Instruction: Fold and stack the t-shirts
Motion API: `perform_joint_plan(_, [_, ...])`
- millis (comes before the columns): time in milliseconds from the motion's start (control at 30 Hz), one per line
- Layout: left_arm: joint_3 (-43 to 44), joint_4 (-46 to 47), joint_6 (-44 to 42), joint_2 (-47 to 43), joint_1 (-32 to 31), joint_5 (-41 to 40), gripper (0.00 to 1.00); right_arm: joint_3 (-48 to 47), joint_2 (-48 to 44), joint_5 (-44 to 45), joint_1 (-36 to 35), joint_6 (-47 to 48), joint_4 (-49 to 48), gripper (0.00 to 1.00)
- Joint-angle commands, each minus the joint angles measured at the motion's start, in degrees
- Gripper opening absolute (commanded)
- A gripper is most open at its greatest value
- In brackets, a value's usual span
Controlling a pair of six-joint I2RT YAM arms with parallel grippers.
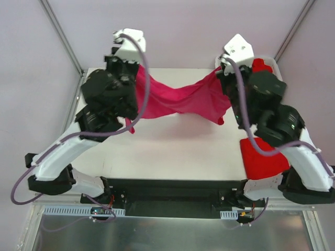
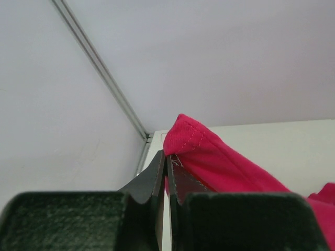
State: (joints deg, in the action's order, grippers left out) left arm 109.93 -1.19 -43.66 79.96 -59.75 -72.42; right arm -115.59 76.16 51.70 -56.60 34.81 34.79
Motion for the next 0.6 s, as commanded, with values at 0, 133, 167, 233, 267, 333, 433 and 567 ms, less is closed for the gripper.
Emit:
perform_joint_plan(0, [2.6, 4.5, -2.9, -11.8, -8.2, -11.2, 0.0, 1.4, -8.0, 22.1, -19.9, 22.6, -18.6, 0.01])
perform_joint_plan(133, [3.4, 4.7, -6.4, -13.0, -14.5, -16.7, 0.0, 1.4, -3.0, 30.1, -32.3, 58.5, -58.8, 0.01])
perform_joint_plan(167, [3.5, 4.6, -7.7, -12.4, -17.6, -17.6, 0.0, 0.7, -1.5, 30.7, -33.5, 61.7, -61.6, 0.01])
perform_joint_plan(233, [3.9, 4.7, -8.0, -11.2, -21.3, -17.6, 0.0, 0.4, 1.0, 30.5, -36.3, 69.2, -69.1, 0.01])
perform_joint_plan(267, [4.5, 4.7, -8.4, -10.4, -24.4, -17.6, 0.0, -0.2, 1.5, 30.5, -36.9, 69.4, -69.2, 0.01])
perform_joint_plan(333, [7.7, 4.7, -9.5, -7.5, -26.0, -17.1, 0.0, -0.9, 2.5, 29.8, -37.6, 69.3, -68.9, 0.01])
perform_joint_plan(433, [11.4, 4.7, -10.3, -4.7, -28.6, -14.7, 0.0, -0.5, 2.9, 28.5, -37.6, 67.4, -67.5, 0.01])
perform_joint_plan(567, [12.7, 5.2, -9.3, -3.6, -35.2, -11.9, 0.0, 1.8, 2.0, 28.2, -37.7, 59.4, -62.3, 0.01])
